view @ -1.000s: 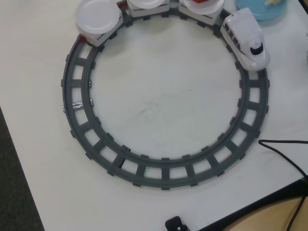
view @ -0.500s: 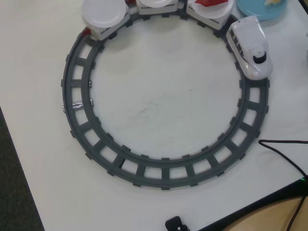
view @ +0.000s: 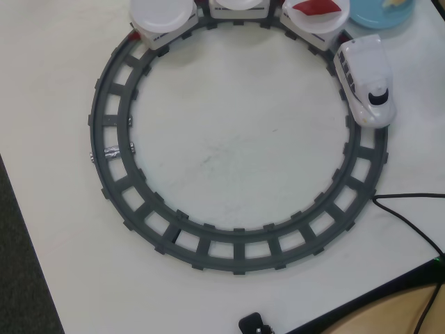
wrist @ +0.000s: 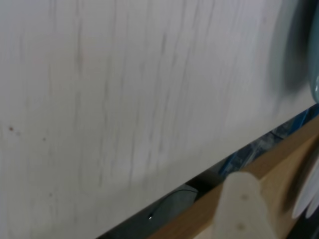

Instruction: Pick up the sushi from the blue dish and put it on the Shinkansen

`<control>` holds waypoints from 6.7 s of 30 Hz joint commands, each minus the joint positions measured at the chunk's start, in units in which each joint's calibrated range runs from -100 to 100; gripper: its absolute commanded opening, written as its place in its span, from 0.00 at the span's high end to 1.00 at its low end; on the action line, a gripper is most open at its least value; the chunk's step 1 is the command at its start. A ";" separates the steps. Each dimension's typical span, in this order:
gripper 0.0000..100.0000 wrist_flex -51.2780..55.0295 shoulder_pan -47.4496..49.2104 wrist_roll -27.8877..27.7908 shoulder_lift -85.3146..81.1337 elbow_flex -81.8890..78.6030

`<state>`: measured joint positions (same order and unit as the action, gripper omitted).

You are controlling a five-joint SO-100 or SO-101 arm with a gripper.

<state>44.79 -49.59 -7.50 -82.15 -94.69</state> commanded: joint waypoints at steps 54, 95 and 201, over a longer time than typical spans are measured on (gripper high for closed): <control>0.79 29.53 0.73 -12.63 115.68 120.90; 0.68 33.55 1.96 -12.90 108.74 120.72; 0.98 10.36 26.52 -19.92 109.25 121.17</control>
<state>54.68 -23.83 -27.63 26.74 21.93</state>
